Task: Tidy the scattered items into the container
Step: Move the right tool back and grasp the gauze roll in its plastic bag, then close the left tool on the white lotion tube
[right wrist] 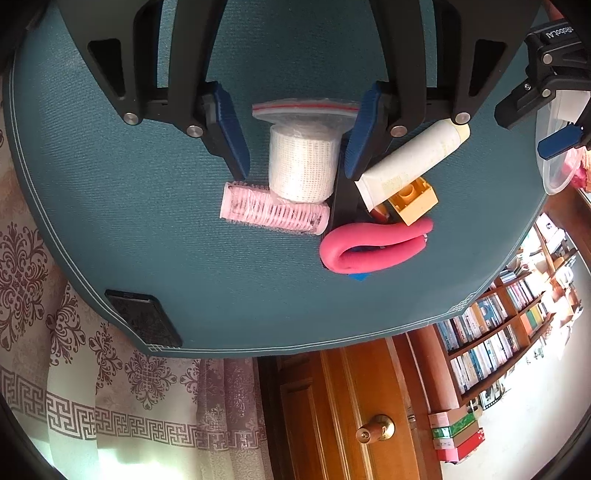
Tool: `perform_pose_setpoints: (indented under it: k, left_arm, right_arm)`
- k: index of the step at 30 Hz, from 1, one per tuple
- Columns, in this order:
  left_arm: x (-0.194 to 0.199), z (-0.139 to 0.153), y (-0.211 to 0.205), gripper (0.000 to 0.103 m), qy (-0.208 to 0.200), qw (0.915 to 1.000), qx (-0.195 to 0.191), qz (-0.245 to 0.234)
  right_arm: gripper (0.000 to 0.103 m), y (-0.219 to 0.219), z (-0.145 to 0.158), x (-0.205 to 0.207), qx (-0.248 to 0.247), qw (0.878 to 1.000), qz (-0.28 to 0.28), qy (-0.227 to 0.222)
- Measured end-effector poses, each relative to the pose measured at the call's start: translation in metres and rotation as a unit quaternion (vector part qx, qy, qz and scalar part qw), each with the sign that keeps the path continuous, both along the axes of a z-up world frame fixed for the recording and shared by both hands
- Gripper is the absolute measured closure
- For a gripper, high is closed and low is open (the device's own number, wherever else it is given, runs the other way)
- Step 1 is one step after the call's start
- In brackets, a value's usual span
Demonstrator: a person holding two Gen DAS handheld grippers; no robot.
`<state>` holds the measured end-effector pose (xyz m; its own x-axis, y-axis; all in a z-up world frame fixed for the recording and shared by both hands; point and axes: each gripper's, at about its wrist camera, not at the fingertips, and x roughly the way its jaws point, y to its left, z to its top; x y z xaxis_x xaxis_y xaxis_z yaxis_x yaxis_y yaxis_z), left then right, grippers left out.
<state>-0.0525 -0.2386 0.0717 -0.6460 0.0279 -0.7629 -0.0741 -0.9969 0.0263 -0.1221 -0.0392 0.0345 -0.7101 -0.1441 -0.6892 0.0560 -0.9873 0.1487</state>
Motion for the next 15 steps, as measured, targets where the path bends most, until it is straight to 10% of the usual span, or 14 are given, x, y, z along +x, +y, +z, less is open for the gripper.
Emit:
perform_pose_setpoints:
  k: [15]
  left_arm:
    - [-0.018, -0.010, 0.025, 0.014, -0.017, 0.9992, 0.016, -0.032]
  right_arm:
    - [0.064, 0.026, 0.011, 0.023, -0.055, 0.998, -0.008, -0.006]
